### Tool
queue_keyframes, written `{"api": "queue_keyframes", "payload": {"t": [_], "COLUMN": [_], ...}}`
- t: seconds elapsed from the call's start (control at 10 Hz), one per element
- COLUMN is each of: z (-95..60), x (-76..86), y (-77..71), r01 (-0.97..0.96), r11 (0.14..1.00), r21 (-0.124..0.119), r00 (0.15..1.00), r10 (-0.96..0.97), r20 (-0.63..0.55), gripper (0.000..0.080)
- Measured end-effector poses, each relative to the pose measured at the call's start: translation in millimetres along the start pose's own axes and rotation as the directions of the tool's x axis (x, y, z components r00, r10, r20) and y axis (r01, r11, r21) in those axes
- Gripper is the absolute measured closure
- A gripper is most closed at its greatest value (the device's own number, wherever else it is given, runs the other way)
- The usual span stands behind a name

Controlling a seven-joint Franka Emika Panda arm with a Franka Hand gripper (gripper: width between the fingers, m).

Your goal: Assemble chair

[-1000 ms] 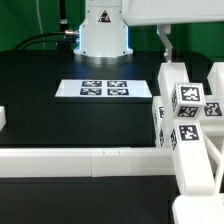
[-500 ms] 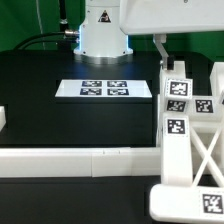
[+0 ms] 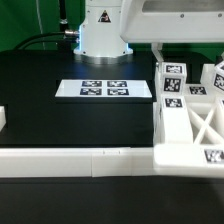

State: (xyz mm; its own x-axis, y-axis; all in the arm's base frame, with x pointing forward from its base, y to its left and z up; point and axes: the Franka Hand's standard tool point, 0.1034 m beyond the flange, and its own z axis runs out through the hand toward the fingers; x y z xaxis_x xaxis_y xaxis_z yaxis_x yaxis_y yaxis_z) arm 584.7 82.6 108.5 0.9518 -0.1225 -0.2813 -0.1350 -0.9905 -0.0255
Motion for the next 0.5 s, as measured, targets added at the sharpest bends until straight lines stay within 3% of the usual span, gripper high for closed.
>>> {"api": "queue_keyframes", "payload": {"t": [0.2, 0.5], "z": [5.6, 10.7], "x": [-5.3, -11.6], "y": [0.3, 0.4], "r01": [0.002, 0.005], "r11": [1.000, 1.000], "r21": [-0.018, -0.027], "r00": [0.992, 0.984], "r10": [0.000, 0.000], "r20": [0.125, 0.179], "gripper": [0.0151, 0.0151]}}
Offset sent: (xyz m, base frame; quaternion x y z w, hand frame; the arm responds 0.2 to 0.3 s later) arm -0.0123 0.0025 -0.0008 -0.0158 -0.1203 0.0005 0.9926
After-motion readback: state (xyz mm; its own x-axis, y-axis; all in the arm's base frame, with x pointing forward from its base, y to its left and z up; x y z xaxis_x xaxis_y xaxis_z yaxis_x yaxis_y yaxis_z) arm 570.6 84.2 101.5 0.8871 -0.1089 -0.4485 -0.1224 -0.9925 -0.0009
